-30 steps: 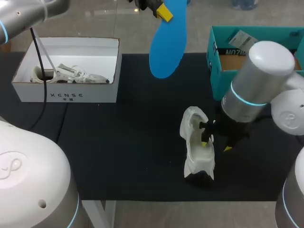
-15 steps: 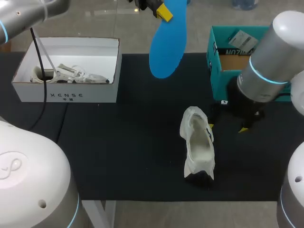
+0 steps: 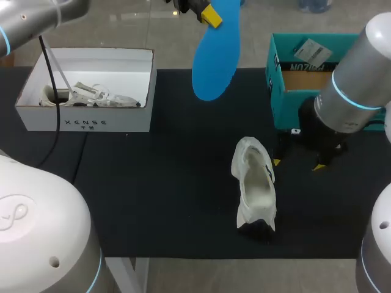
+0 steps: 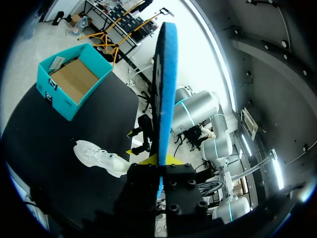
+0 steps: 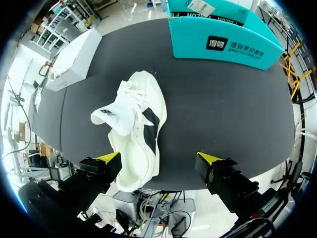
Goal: Take the shoe out of the shoebox, open the shoe tongue, remove and reinsert the insole, then place the shoe into the shoebox
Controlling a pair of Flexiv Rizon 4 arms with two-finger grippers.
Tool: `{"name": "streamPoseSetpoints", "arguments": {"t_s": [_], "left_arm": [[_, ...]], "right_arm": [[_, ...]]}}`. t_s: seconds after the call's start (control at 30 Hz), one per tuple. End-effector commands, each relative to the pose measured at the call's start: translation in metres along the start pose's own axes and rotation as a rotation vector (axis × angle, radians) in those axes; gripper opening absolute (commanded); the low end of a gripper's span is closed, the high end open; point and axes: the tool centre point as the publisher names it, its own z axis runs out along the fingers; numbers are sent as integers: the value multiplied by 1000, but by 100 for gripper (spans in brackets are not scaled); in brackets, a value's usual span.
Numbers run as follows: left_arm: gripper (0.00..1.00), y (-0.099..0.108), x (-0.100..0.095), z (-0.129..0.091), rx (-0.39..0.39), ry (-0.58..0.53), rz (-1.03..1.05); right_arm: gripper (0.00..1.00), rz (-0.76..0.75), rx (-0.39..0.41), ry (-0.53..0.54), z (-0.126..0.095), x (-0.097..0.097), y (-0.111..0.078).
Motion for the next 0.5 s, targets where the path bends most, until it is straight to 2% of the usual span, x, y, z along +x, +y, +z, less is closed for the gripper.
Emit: {"name": "streamPoseSetpoints", "arguments": {"t_s": [0.03, 0.1, 0.2, 0.37, 0.43, 0.5], "left_arm": [[0, 0, -1, 0, -2, 1, 1], [0, 0, -1, 0, -2, 1, 1], [0, 0, -1, 0, -2, 1, 1], [0, 0, -1, 0, -2, 1, 1], [0, 0, -1, 0, -2, 1, 1], [0, 0, -1, 0, -2, 1, 1]], "right_arm": [[100, 10, 32, 127, -4, -26, -17], [100, -38, -3, 189, -10, -28, -22], [100, -67, -15, 297, -21, -30, -22], [100, -150, -84, 504, -38, -21, -28], [100, -169, -88, 581, -46, -21, -28], [100, -145, -91, 597, -51, -20, -25]]}}
